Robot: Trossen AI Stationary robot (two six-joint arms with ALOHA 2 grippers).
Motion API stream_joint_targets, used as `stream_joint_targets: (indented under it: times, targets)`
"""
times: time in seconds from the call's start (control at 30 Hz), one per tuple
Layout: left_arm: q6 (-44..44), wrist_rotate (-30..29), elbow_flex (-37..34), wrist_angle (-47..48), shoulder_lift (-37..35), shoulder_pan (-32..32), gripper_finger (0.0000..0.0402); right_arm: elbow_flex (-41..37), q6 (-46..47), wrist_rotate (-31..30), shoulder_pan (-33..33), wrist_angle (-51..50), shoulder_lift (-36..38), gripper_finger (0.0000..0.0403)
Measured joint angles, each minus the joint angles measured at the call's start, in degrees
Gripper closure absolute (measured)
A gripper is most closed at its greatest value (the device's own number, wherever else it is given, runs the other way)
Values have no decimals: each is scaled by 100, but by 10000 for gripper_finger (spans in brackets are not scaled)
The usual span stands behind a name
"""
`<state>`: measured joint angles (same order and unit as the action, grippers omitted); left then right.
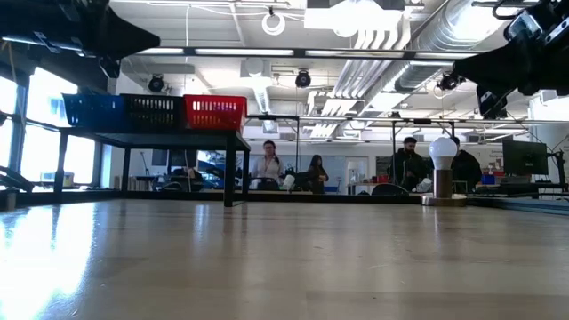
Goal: Pick & Place Office Desk Supplies
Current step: Return to Home Position
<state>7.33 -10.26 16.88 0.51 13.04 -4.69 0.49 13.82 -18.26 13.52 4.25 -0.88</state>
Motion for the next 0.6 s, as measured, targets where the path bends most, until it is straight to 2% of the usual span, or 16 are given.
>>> stream_joint_targets:
  times: [0.23,0.47,0.6]
  targets:
    - [6,-5,0,6,2,0,401,-2,6,384,-320,-73,-16,401]
    - [495,301,-180,53,2,105,401,-4,219,215,-355,-74,-16,401]
    - [498,186,-449,-29,-9,216,401,-4,237,236,-354,-77,-16,401]
